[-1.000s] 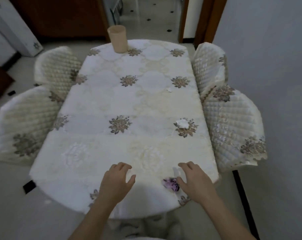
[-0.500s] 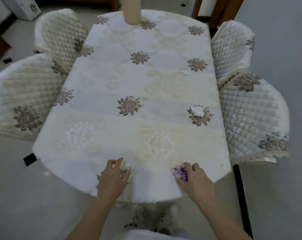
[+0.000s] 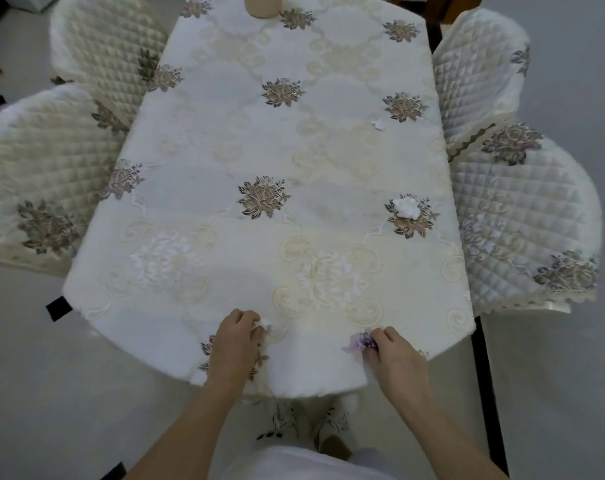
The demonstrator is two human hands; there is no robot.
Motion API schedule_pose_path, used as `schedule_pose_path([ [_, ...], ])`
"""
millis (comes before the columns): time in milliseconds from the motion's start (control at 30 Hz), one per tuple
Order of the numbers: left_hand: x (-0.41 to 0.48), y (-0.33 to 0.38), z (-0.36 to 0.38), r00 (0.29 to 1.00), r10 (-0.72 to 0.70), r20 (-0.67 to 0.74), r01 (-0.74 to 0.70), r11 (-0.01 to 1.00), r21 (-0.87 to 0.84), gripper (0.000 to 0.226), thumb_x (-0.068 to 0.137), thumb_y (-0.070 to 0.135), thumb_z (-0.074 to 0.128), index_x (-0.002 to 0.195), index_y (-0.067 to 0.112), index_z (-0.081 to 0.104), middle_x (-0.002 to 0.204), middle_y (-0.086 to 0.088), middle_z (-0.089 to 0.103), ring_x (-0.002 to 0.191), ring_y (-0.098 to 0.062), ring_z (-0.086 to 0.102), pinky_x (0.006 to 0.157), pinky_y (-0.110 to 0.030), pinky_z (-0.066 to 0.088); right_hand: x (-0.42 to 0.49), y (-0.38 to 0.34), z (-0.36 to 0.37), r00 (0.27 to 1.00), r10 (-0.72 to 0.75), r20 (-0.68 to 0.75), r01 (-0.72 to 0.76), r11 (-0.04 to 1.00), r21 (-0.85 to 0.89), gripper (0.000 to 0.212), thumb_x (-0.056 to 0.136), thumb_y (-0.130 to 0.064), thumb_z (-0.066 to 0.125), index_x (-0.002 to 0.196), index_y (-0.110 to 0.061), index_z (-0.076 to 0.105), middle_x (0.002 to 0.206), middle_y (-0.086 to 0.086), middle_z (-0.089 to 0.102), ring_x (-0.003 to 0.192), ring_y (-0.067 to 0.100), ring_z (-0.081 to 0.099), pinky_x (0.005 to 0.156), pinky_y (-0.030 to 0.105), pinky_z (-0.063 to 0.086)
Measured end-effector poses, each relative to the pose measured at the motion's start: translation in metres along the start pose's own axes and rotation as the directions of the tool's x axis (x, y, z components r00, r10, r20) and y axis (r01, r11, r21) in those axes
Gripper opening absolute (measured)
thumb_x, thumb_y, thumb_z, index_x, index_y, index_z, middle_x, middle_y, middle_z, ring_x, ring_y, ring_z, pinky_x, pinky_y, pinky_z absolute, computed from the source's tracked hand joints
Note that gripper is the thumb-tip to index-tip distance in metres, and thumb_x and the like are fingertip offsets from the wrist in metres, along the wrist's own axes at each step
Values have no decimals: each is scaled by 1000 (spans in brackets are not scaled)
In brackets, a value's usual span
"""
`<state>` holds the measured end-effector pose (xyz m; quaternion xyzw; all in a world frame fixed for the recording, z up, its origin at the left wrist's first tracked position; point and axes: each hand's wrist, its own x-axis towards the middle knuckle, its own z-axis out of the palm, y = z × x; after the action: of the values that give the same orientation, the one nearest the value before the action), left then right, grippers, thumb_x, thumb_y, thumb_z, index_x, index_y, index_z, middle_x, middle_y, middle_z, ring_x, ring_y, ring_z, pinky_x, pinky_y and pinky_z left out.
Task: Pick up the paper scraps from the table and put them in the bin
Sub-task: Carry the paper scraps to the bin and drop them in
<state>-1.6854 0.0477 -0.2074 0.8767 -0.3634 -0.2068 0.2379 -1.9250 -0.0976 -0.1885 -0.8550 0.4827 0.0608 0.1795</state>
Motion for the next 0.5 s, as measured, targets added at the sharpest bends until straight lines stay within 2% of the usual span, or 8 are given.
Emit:
schedule_pose_path([
  [67, 2, 2, -3, 1000, 13, 19, -13, 1000, 5, 12, 88, 0, 62, 99, 3, 67, 97, -9, 59, 85, -25, 56, 70, -36, 47, 2, -2, -2, 999, 38, 6, -38, 997, 60, 15, 95, -27, 52, 100, -16, 61, 95, 0, 62, 83, 21, 59, 63, 36, 45],
  [167, 6, 7, -12, 999, 19, 28, -18, 999, -32, 11, 94, 9, 57, 103, 9, 63, 103, -2, 55, 82, -21, 56, 68, -33, 47, 9, -7, -10, 995, 99, 6, -98, 970, 221, 16, 96, -31, 52, 100, -19, 62, 89, 0, 67, 81, 23, 62, 64, 36, 48],
  [267, 12, 21, -26, 998, -50, 37, 55, 986, -156, 5, 98, 23, 54, 98, 21, 59, 88, 3, 62, 73, -18, 59, 60, -32, 47, 20, -14, -28, 987, 156, -28, -135, 921, 366, 14, 93, -34, 57, 85, -23, 62, 73, -5, 66, 68, 18, 60, 57, 34, 46],
  [333, 17, 35, -37, 996, -73, 49, 82, 968, -236, 5, 96, 29, 57, 93, 26, 57, 77, 4, 64, 67, -17, 63, 57, -32, 49, 30, -20, -45, 980, 183, -83, -131, 895, 426, 22, 91, -38, 60, 73, -26, 56, 65, -4, 63, 61, 14, 58, 55, 34, 45],
  [433, 25, 61, -58, 999, -6, -43, -8, 950, -313, 7, 92, 32, 63, 89, 27, 61, 70, 6, 65, 63, -10, 63, 57, -30, 49, 44, -32, -76, 963, 199, -180, -83, 860, 504, 30, 89, -40, 61, 65, -25, 53, 59, -4, 60, 56, 10, 55, 53, 34, 44],
  [500, 32, 82, -73, 994, 36, -105, -71, 933, -354, 6, 91, 34, 65, 89, 30, 62, 69, 8, 64, 65, -2, 62, 55, -19, 46, 53, -40, -101, 951, 198, -239, -41, 844, 535, 29, 88, -39, 61, 63, -26, 53, 58, -7, 60, 54, 8, 55, 50, 31, 42],
])
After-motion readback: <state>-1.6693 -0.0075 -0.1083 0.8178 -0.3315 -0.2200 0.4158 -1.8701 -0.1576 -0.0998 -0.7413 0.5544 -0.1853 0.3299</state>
